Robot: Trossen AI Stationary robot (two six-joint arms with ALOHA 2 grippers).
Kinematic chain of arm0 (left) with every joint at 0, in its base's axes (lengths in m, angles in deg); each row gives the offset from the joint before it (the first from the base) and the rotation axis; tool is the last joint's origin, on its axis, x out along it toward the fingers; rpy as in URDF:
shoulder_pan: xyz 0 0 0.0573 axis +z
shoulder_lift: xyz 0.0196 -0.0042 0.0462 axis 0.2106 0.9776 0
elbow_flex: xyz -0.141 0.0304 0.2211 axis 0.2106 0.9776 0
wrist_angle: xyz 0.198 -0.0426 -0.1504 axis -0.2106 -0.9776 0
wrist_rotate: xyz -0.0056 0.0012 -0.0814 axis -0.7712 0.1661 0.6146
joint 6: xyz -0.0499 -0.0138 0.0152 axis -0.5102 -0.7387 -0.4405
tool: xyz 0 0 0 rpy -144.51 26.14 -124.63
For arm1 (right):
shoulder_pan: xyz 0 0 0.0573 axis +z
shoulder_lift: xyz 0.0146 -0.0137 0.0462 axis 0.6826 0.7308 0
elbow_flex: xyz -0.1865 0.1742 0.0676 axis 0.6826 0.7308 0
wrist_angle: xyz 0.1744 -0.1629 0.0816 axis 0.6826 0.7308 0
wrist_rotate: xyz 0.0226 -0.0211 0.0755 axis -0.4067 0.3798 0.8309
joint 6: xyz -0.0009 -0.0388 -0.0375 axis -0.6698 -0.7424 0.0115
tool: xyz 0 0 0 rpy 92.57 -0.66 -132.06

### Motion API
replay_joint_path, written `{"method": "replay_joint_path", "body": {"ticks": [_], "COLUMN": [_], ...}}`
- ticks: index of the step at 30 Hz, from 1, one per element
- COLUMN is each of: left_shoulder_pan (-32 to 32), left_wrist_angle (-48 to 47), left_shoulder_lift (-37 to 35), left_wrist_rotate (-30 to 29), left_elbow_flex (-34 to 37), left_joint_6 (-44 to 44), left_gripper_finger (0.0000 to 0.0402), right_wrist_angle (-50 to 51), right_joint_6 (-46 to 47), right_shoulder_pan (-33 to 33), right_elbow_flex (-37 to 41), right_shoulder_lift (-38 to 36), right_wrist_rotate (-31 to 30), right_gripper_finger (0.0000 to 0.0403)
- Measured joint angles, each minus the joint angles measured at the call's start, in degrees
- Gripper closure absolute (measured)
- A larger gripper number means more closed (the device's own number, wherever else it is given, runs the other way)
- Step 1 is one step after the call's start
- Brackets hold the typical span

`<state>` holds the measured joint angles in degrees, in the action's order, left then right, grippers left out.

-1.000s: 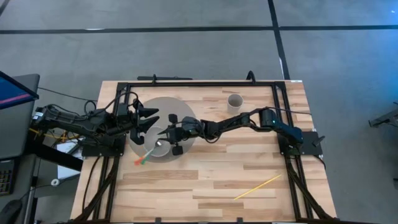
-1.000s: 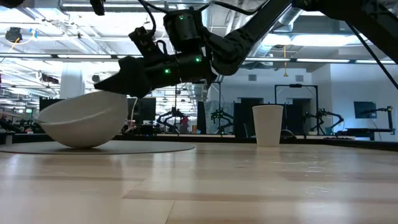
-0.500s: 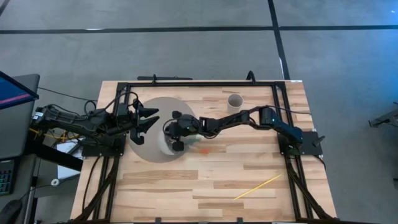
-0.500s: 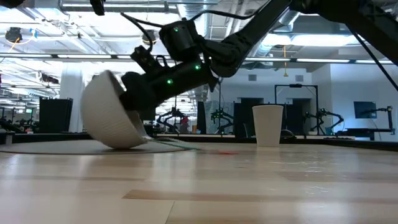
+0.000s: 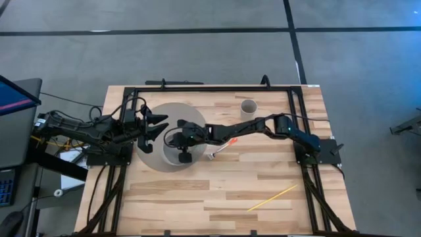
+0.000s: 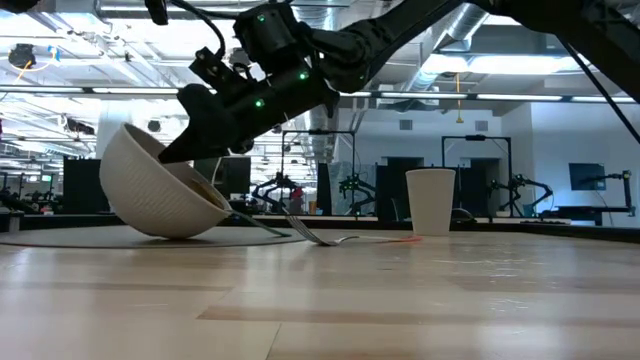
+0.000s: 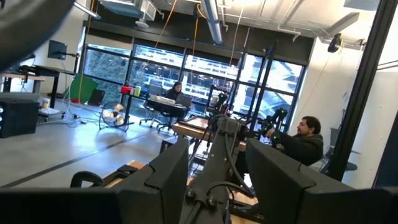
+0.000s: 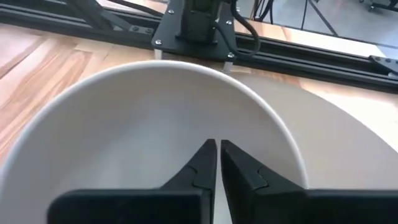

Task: Pick & Place Utensil
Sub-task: Adjust the white bowl on the gray placemat

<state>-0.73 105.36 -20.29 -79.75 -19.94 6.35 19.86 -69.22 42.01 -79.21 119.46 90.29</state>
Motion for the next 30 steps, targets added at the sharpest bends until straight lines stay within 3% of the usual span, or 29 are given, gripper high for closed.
{"method": "replay_joint_path", "body": {"ticks": [15, 18, 25, 30], "left_shoulder_pan": [0.0, 0.0, -0.02, -0.24], "left_wrist_angle": [-3.95, -8.69, -23.05, -24.16], "left_shoulder_lift": [-0.03, -0.03, 1.17, 3.89], "left_wrist_rotate": [0.0, 0.0, 0.0, 0.23], "left_elbow_flex": [0.07, 0.07, 0.0, 0.02], "left_joint_6": [-0.03, -1.85, -10.68, -12.05], "left_gripper_finger": [0.0239, 0.0239, 0.0239, 0.0239], "right_wrist_angle": [0.34, 0.72, 15.74, 32.24], "right_joint_6": [-0.59, -0.59, -0.62, 0.01], "right_shoulder_pan": [1.32, 1.85, 3.31, 5.07], "right_elbow_flex": [0.01, -0.01, 0.09, -0.07], "right_shoulder_lift": [-1.86, -2.83, -9.23, -17.51], "right_wrist_rotate": [-0.26, -0.35, -5.24, -12.83], "right_gripper_finger": [0.0401, 0.0401, 0.0402, 0.0402]}}
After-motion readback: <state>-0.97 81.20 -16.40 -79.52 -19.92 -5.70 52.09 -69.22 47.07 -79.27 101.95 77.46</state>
